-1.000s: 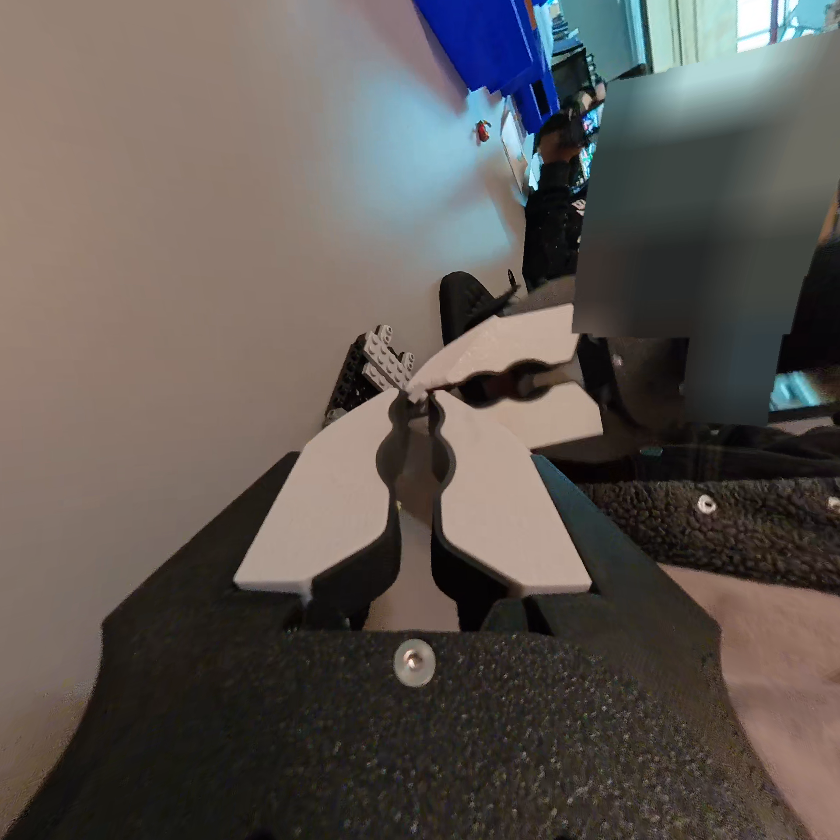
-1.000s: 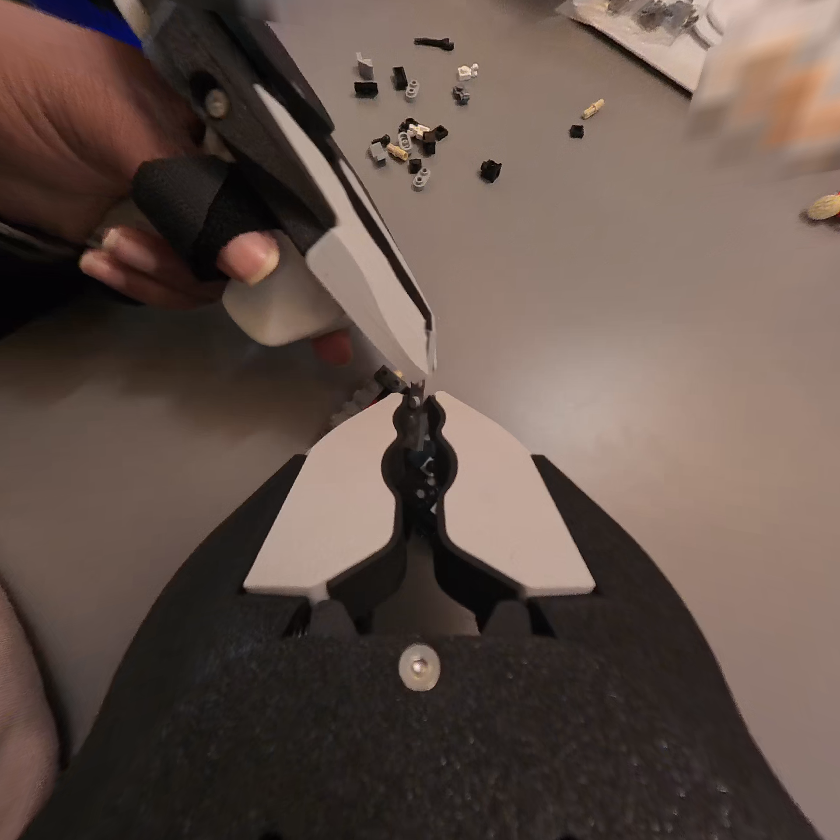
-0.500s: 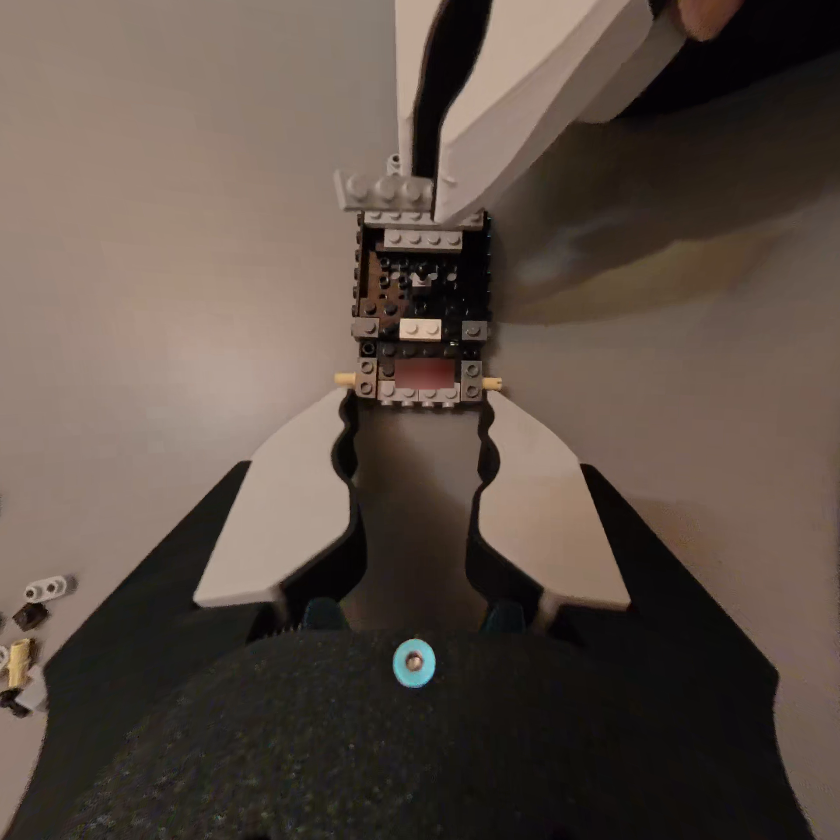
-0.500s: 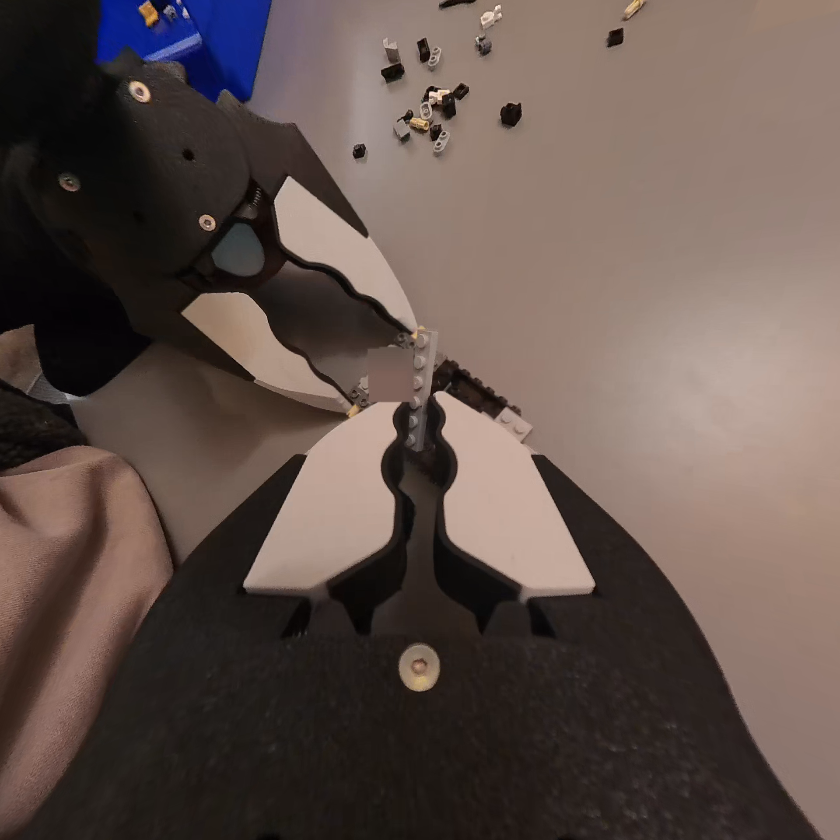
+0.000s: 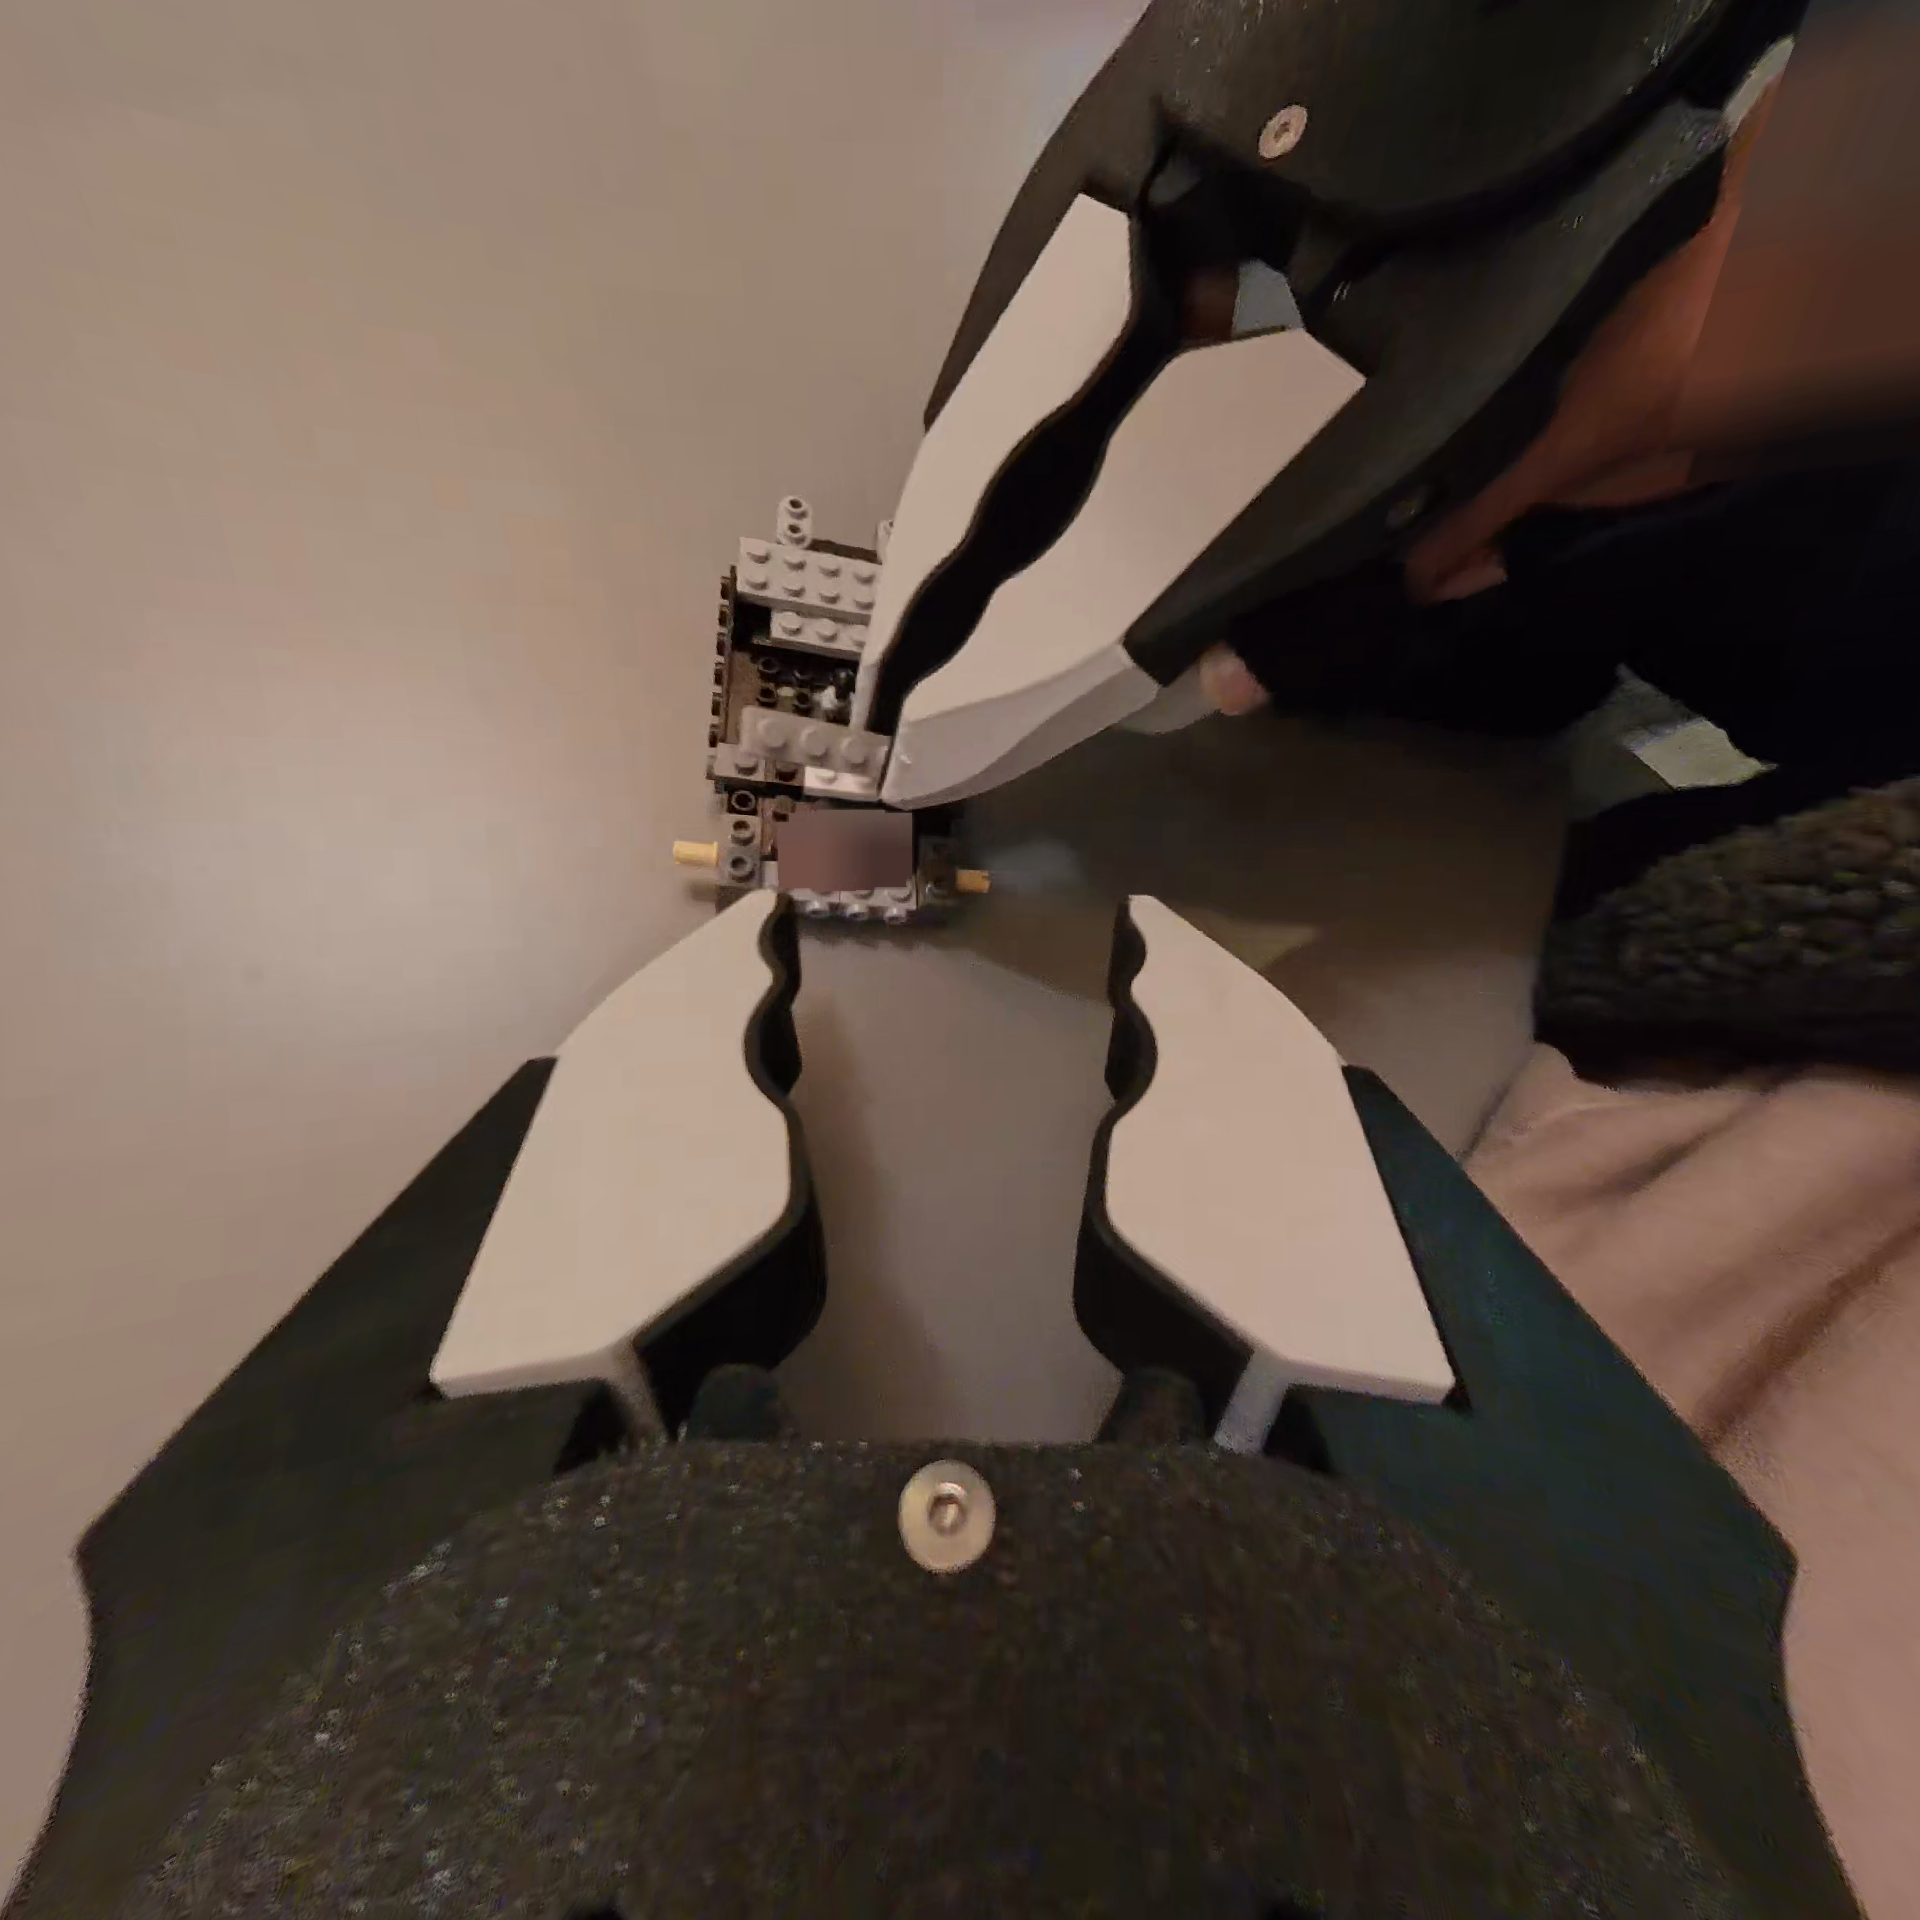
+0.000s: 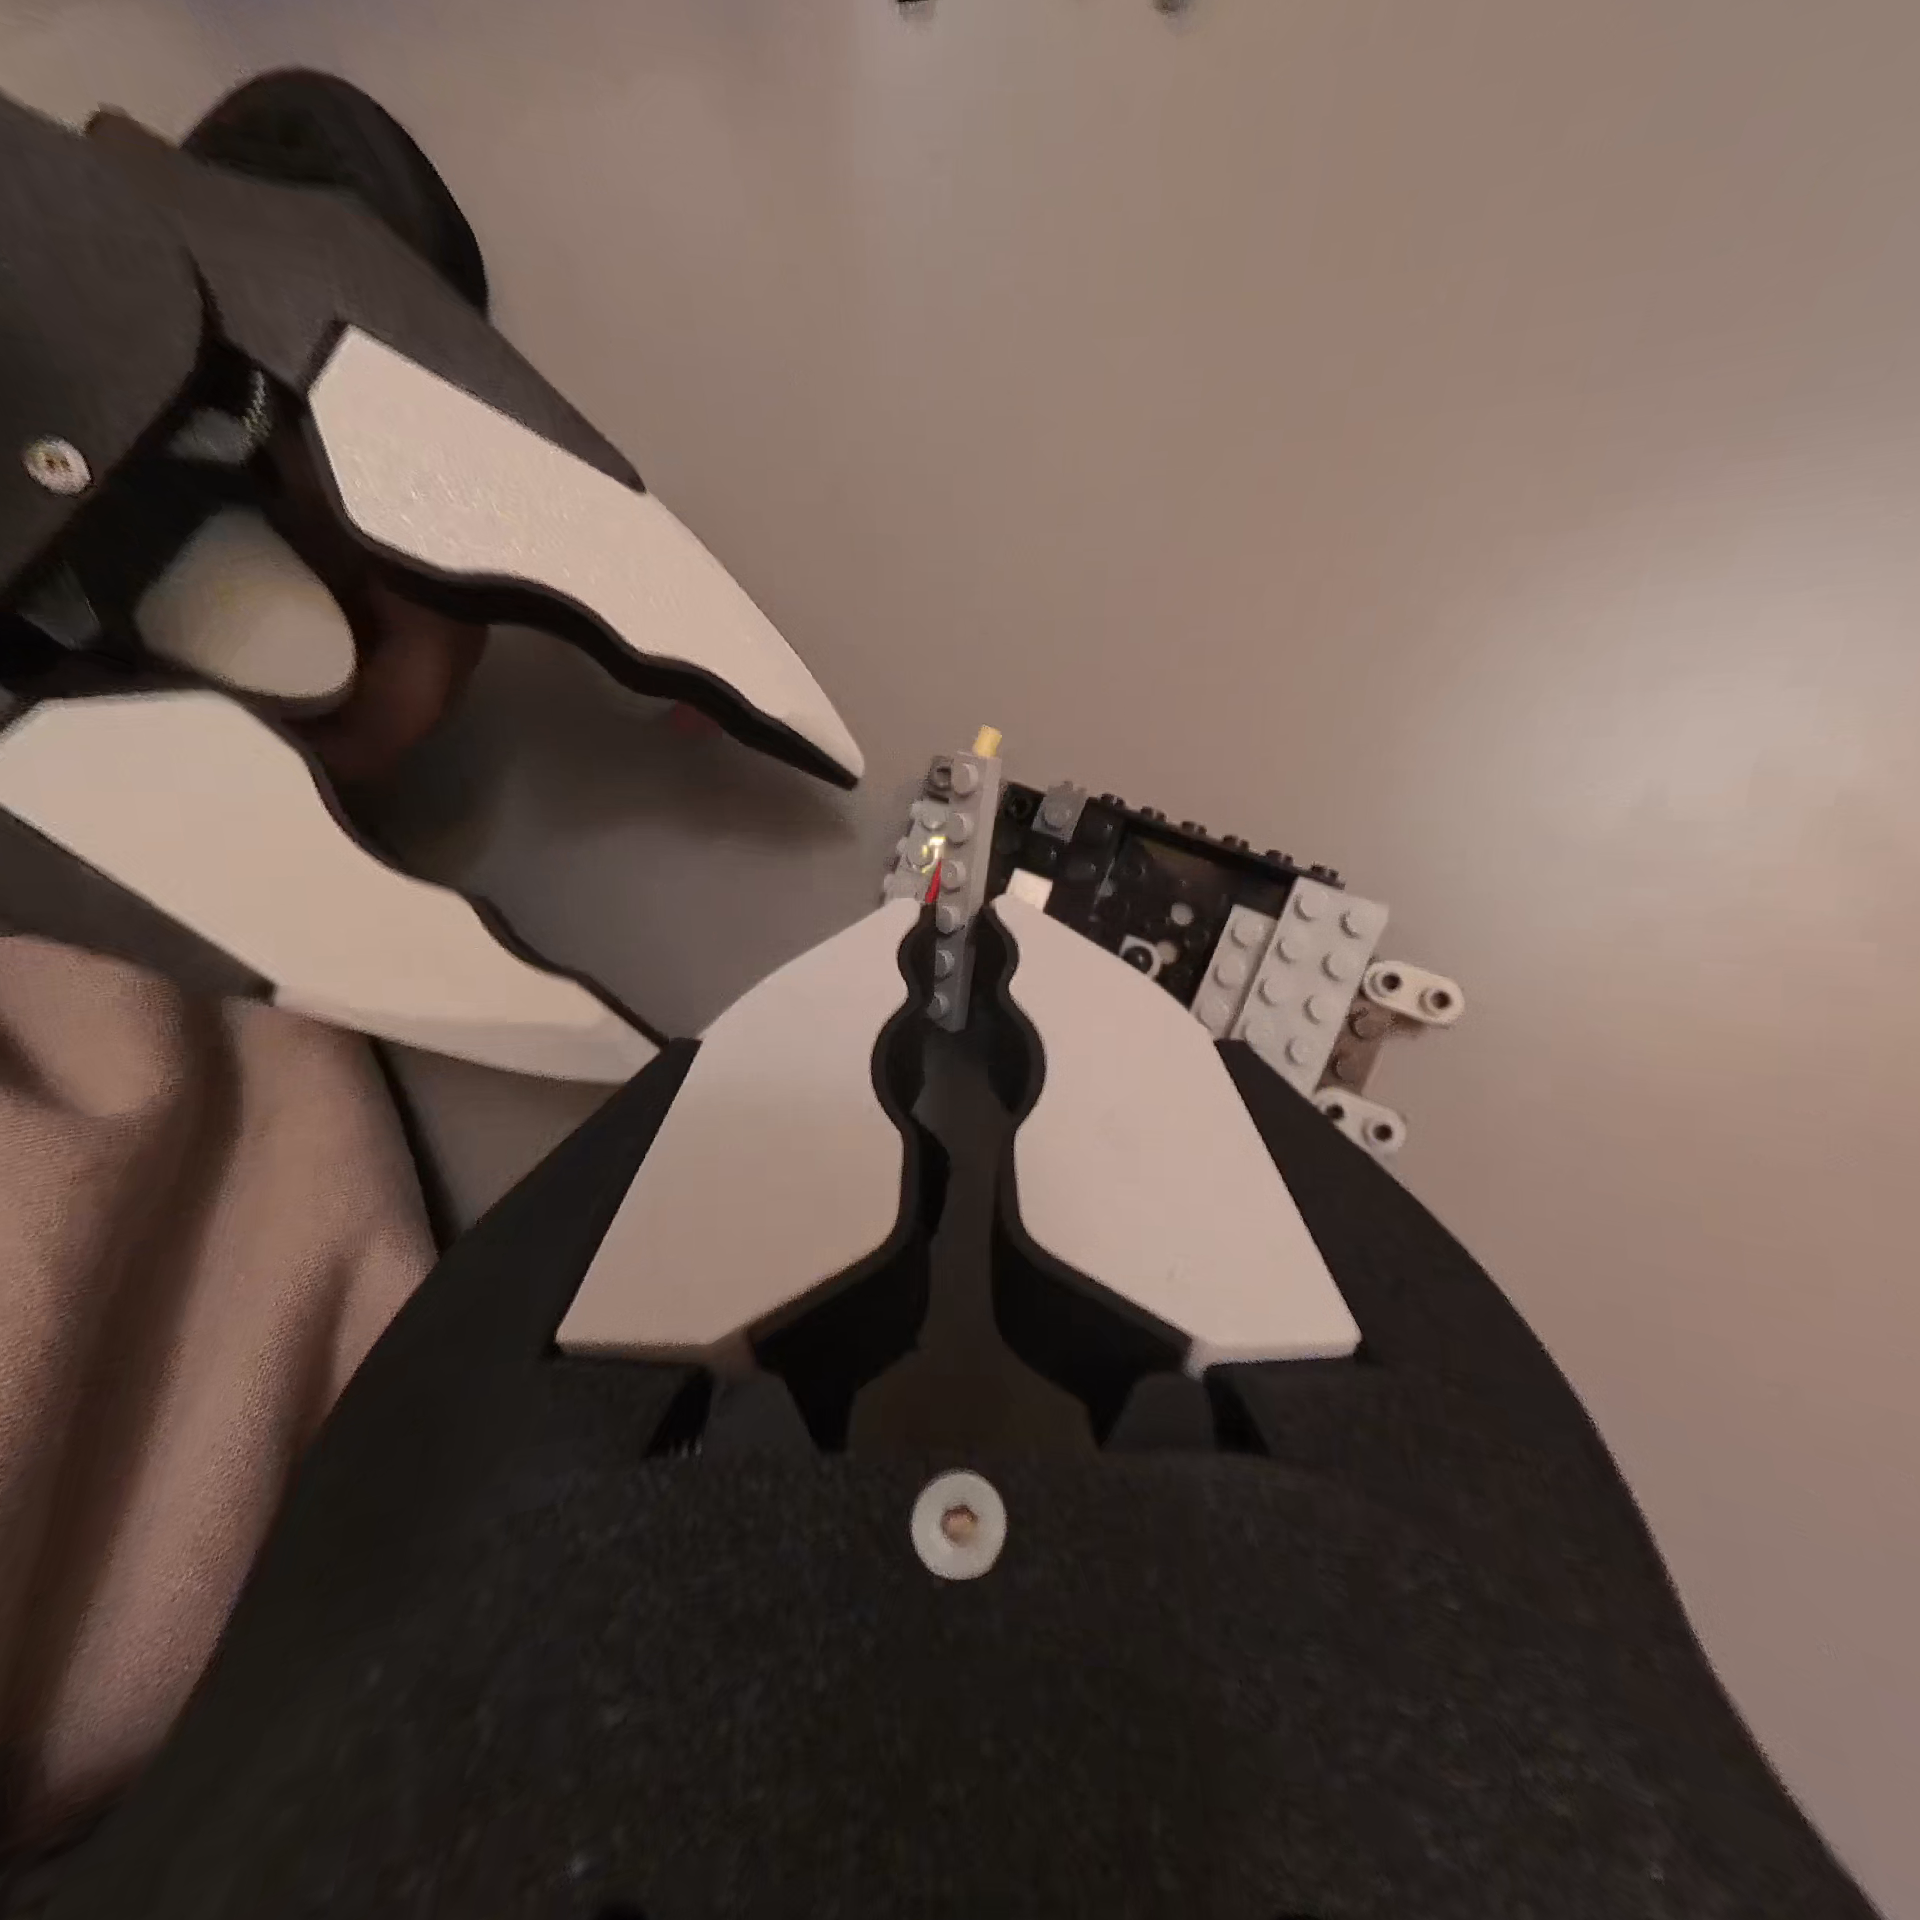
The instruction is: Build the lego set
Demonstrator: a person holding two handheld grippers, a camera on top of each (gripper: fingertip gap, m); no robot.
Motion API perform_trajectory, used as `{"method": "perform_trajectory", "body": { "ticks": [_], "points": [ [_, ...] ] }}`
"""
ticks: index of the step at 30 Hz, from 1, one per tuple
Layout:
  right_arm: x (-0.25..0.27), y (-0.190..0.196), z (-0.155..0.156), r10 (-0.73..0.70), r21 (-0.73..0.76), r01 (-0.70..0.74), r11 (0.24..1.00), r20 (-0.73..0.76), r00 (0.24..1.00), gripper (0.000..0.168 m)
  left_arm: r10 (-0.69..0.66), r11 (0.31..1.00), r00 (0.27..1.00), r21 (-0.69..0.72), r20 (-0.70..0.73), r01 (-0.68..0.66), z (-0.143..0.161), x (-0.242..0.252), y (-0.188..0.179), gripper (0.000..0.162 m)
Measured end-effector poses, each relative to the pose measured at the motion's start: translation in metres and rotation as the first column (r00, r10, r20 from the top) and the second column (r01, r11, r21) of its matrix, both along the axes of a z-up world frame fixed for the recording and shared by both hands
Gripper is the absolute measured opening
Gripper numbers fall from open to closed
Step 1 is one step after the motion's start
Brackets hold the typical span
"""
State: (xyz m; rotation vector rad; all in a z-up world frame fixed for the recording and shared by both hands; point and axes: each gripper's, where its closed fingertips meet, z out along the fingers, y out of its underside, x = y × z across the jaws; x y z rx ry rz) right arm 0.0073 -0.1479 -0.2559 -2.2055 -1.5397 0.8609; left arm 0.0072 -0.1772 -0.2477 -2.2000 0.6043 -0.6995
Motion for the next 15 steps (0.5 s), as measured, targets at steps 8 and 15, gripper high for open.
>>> {"method": "perform_trajectory", "body": {
  "ticks": [8, 15],
  "points": [
    [0.011, -0.015, -0.003, -0.041, -0.041, 0.043, 0.998, 0.033, 0.999, 0.007, -0.367, 0.919, 0.897, 0.053, -0.248, 0.391, -0.019, -0.024, 0.022, 0.056],
    [0.019, -0.014, -0.004, -0.061, -0.055, 0.064, 0.996, 0.049, 0.997, 0.007, -0.506, 0.838, 0.823, 0.079, -0.259, 0.540, -0.027, -0.014, 0.026, 0.029]
  ]
}}
